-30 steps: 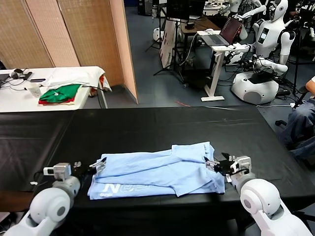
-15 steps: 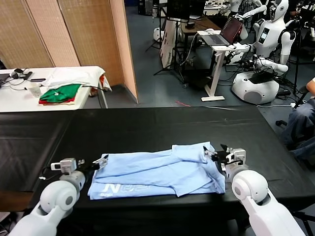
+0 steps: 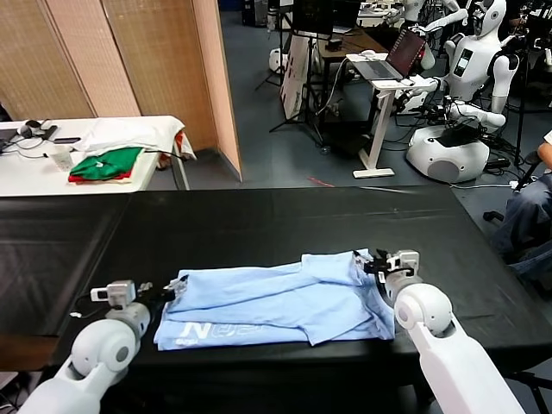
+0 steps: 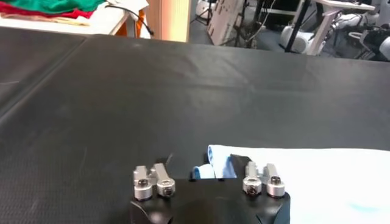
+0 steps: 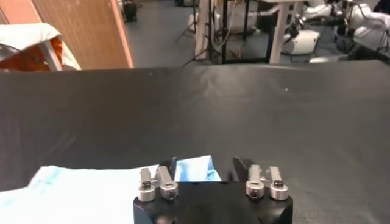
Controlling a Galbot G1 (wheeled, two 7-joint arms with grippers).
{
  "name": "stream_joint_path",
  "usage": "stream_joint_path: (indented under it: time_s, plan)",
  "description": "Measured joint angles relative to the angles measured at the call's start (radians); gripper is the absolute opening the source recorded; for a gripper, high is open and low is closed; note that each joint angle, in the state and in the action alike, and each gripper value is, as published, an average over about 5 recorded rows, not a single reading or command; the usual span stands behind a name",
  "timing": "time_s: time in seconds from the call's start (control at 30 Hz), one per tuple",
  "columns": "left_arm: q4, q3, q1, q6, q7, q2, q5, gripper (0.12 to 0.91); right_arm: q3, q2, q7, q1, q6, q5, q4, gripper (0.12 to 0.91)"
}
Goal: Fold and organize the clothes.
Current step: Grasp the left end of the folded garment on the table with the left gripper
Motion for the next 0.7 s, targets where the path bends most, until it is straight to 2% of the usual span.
stream_joint_path:
  time_s: [0.1, 0.17, 0.23, 0.37, 0.5, 0.6, 0.7]
  plan:
    - [0.002, 0.009, -0.007, -0.003, 0.007, -0.001, 0.009, 0.306, 0.008, 0.007, 0.016, -0.009, 0.010, -0.006, 0.006, 0.157]
    - [0.006, 0.015, -0.013, -0.010, 0.014, -0.002, 0.023, 0.199, 0.013, 0.010, 0.030, -0.016, 0.023, -0.014, 0.011, 0.143]
    - [0.011, 0.020, -0.019, -0.023, 0.026, -0.004, 0.047, 0.151, 0.019, 0.014, 0.044, -0.023, 0.038, -0.023, 0.017, 0.141]
    - [0.029, 0.031, -0.034, -0.062, 0.051, -0.012, 0.107, 0.145, 0.031, 0.021, 0.052, -0.036, 0.055, -0.031, 0.023, 0.141]
    - [0.054, 0.047, -0.054, -0.080, 0.060, -0.027, 0.129, 0.145, 0.044, 0.020, 0.018, -0.046, 0.058, -0.029, 0.027, 0.151]
    - [0.067, 0.053, -0.069, -0.082, 0.060, -0.039, 0.126, 0.145, 0.055, 0.010, -0.026, -0.055, 0.062, -0.030, 0.037, 0.257]
    - [0.069, 0.052, -0.072, -0.087, 0.059, -0.041, 0.126, 0.154, 0.071, -0.004, -0.063, -0.068, 0.072, -0.031, 0.058, 0.444]
